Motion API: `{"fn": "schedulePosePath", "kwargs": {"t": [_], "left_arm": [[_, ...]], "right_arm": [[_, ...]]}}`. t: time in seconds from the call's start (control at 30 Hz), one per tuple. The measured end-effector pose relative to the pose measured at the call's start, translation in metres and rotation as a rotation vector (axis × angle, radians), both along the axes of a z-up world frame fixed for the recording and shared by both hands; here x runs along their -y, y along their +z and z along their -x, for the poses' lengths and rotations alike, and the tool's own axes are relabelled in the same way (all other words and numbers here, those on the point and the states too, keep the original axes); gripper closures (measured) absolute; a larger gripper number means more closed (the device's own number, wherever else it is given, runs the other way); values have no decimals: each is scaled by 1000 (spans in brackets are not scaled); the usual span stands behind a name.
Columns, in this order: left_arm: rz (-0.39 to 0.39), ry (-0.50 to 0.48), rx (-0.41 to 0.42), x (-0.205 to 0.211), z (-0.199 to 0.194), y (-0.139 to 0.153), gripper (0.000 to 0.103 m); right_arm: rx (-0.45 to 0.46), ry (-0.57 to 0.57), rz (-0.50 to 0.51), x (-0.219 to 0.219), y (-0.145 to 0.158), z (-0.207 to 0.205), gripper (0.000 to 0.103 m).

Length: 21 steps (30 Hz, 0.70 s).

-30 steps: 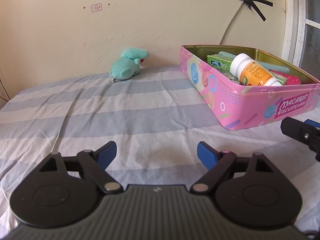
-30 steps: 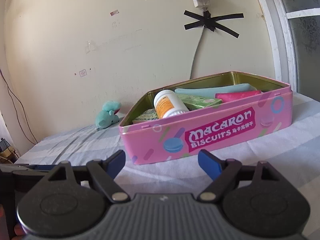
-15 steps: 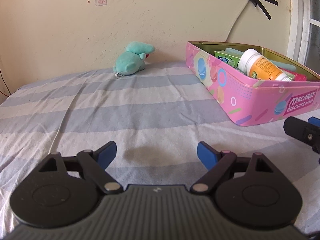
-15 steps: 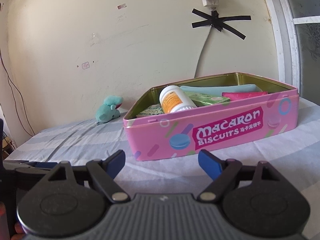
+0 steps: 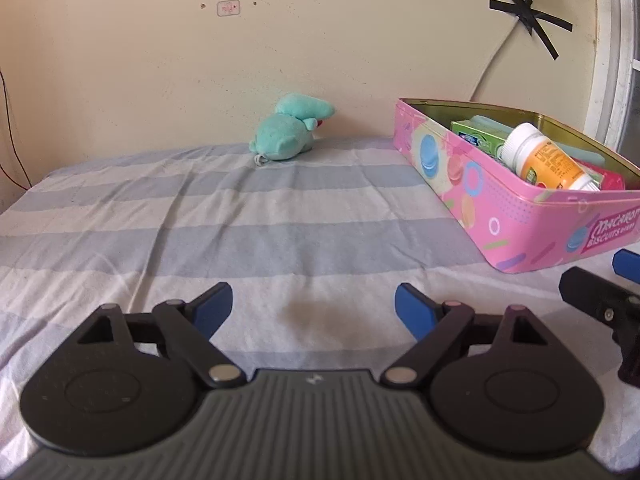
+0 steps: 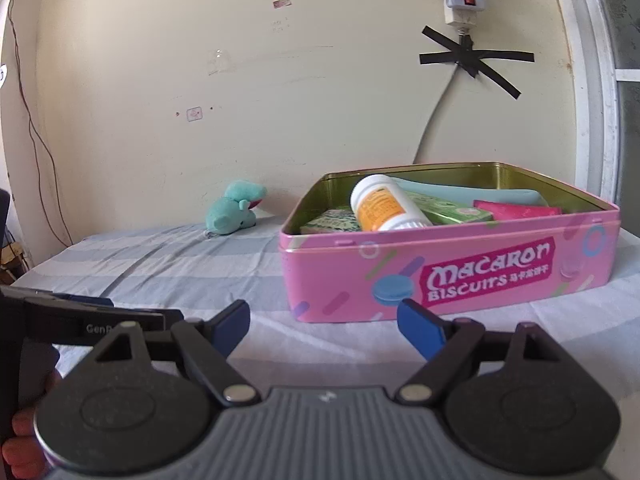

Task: Organize objects
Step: 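Move the right gripper to the teal plush toy and grasp it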

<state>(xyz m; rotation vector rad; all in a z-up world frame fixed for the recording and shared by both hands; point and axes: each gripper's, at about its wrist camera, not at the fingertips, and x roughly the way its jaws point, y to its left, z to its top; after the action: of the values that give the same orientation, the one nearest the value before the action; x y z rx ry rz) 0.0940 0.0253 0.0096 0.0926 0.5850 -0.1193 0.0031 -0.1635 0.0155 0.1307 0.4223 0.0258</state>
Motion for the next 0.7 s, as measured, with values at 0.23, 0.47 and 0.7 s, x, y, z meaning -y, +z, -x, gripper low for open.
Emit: {"fn": "schedulePosePath", "kwargs": {"t": [0.23, 0.47, 0.7], "left_arm": [[-40, 115, 42, -43, -19, 9, 10], [22, 239, 50, -88, -29, 8, 9], [232, 336, 0, -126, -32, 3, 9]], "right_arm": [[20, 136, 55, -42, 13, -21, 18], [-34, 216, 68, -77, 22, -66, 17], [-102, 189, -30, -107, 34, -156, 11]]}}
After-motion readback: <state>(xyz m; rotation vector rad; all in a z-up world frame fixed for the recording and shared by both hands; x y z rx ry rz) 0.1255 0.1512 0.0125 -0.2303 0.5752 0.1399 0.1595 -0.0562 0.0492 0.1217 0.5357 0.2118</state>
